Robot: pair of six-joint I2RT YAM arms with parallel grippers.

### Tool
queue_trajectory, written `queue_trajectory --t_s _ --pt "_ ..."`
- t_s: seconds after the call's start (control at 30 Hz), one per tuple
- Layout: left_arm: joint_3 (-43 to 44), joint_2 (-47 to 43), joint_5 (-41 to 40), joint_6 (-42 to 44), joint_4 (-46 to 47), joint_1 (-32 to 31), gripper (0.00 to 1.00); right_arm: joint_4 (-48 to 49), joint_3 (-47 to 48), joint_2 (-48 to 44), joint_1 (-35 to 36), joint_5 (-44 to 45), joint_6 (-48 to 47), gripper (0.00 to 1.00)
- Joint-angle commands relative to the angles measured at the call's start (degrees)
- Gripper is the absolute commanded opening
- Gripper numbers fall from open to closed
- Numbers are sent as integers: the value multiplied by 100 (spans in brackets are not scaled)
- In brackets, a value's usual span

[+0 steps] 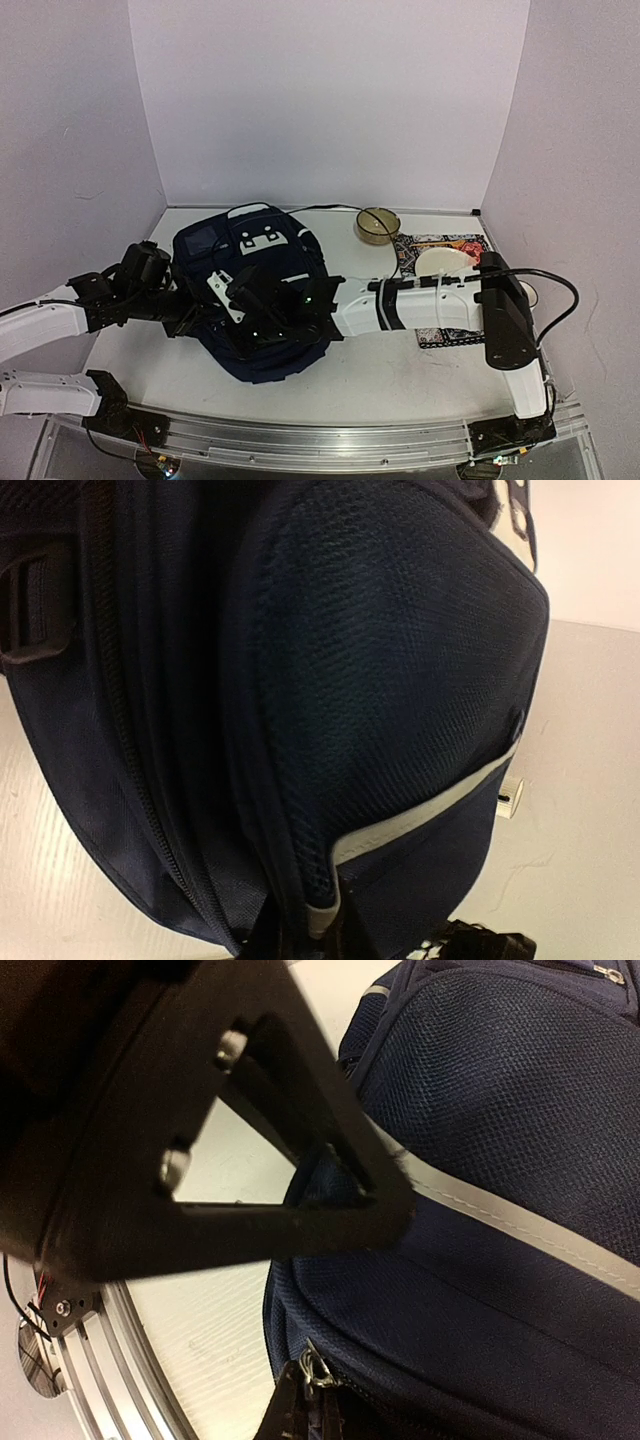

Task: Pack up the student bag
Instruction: Rotate the student bag at the center of the board.

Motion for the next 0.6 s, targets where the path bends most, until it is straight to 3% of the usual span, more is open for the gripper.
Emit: queue_trajectory --t_s 0.0,0.27,0.57 --pt "50 -115 -305 87 388 -67 1 156 -333 -600 77 89 -93 0" --pt "572 37 -1064 838 -363 -61 0 -440 -1354 -1656 -211 213 -398 0" --pt "1240 101 -2008 1780 -1459 108 0 -1063 -2360 -2606 -1099 23 -811 0"
